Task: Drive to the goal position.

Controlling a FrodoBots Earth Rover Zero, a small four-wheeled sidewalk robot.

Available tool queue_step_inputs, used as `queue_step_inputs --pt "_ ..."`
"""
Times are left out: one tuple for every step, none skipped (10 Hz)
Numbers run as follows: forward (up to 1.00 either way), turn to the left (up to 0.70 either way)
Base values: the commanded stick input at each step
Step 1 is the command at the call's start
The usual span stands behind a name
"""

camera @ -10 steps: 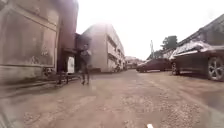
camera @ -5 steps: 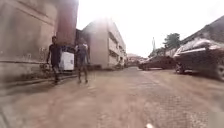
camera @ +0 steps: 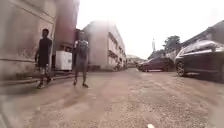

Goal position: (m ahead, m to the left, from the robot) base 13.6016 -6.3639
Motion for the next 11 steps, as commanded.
queue_step_inputs --pt "0.7 0.0" --pt "0.7 0.0" --pt "0.7 0.0" --pt "0.7 0.0" --pt "0.7 0.0" --pt "0.7 0.0" --pt "0.7 0.0" --pt "0.7 0.0" --pt "0.7 0.0" --pt "0.7 0.0" --pt "0.7 0.0"
